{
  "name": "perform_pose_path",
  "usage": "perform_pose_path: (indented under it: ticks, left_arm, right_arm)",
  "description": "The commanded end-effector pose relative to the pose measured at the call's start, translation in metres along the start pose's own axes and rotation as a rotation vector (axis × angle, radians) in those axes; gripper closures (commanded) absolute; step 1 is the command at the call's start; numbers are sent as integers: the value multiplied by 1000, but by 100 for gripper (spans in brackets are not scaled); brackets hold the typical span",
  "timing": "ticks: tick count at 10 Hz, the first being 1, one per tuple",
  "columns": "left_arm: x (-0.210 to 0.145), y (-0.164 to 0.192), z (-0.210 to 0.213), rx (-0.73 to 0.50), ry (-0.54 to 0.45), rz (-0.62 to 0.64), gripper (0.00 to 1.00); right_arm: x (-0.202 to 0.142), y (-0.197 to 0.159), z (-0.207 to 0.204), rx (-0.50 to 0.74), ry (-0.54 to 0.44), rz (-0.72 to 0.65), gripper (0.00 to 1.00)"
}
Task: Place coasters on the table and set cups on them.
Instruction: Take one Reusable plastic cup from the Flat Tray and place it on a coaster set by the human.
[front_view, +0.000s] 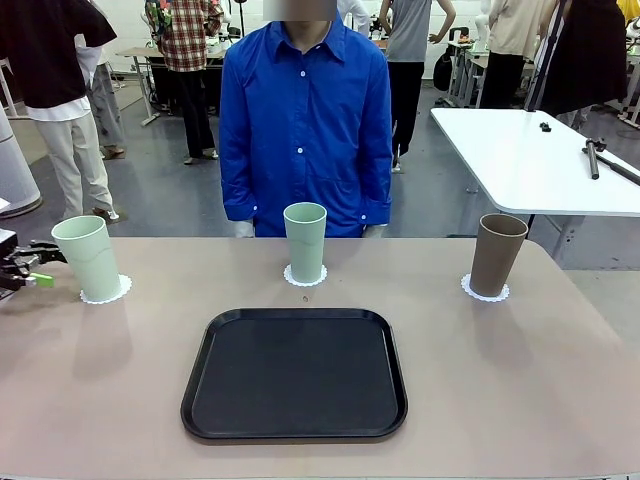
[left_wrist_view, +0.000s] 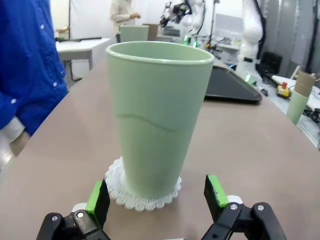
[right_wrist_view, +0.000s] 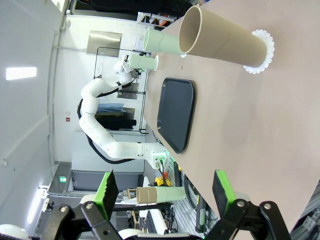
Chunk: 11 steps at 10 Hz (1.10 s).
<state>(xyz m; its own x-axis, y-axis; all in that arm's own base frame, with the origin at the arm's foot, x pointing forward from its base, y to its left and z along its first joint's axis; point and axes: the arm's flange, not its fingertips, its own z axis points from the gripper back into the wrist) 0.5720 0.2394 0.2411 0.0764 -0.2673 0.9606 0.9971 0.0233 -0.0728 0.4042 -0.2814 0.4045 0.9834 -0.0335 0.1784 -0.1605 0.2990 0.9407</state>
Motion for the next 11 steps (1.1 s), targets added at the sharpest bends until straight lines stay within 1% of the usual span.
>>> perform_pose_path:
  ticks: [1,2,3,4,5,7,8,9,10,11]
  left_arm:
    - [41,-14,22,149,115,123,0]
    - [62,-27,27,281,221,228,0]
    - [86,-39,33,356,313,281,0]
    - [110,-52,35,402,382,324,0]
    - [138,-69,36,395,445,347,0]
    - [175,-88,36,408,549,441,0]
    - [194,-97,35,421,580,491,0]
    - [216,-112,32,449,624,551,0]
    - [239,-119,30,475,693,574,0]
    - [256,-128,23,515,741,607,0]
  right_arm:
    - [1,0,0,-4,-1,-3,0]
    - [1,0,0,-4,-1,-3,0]
    - [1,0,0,-4,-1,-3,0]
    - [1,0,0,-4,-1,-3,0]
    - [1,0,0,-4,-1,-3,0]
    - [1,0,0,-4,-1,-3,0]
    - [1,0,0,-4,-1,-3,0]
    - [1,0,0,-4,-1,-3,0]
    - [1,0,0,-4,-1,-3,0]
    - [1,0,0,-4,-1,-3,0]
